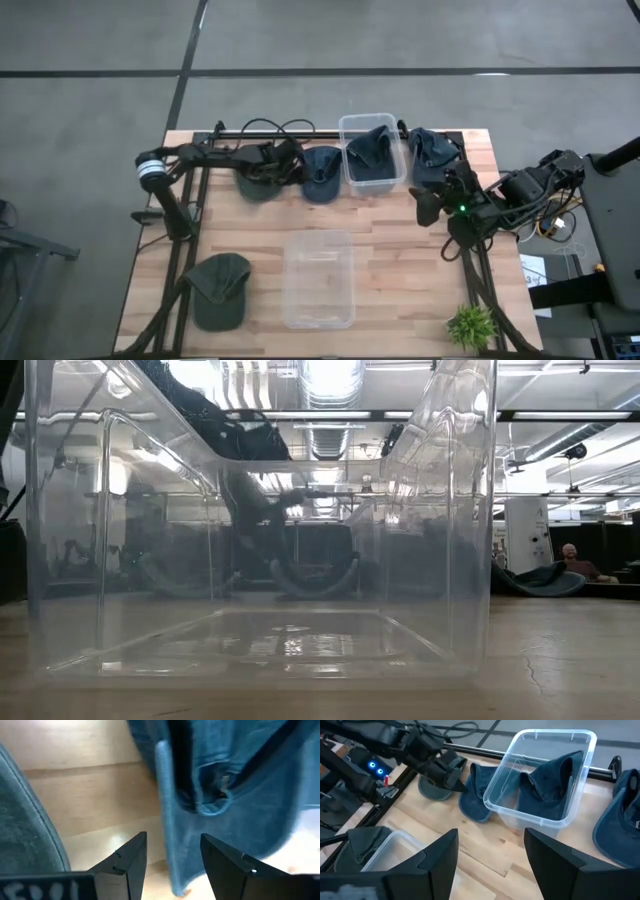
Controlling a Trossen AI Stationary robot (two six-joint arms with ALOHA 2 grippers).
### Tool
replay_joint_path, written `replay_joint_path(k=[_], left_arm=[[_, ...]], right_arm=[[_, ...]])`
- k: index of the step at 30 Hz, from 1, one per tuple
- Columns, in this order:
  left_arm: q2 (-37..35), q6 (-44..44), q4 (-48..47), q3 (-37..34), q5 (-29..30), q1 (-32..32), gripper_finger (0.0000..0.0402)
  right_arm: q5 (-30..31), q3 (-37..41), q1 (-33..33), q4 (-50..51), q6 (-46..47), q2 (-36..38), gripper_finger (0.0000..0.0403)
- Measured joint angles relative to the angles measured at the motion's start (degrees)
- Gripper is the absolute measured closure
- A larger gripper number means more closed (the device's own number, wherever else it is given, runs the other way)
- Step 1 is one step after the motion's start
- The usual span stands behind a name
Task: Pick & Place hat
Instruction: Put the left blue cap into the top transparent bin
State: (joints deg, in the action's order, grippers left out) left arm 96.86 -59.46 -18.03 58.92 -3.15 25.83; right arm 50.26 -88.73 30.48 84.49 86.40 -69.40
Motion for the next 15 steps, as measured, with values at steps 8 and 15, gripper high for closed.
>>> replay_joint_path(k=[8, 15], left_arm=[[1.5, 0.8, 1.0, 0.0, -2.2, 1.2, 0.0262], [1.3, -0.1, -1.6, 0.0, -2.8, 2.8, 0.0388]], right_arm=[[0.9, 0.0, 0.0, 0.0, 0.2, 0.0, 0.0184], [2.6, 0.0, -0.1, 0.1, -1.5, 0.0, 0.0184]])
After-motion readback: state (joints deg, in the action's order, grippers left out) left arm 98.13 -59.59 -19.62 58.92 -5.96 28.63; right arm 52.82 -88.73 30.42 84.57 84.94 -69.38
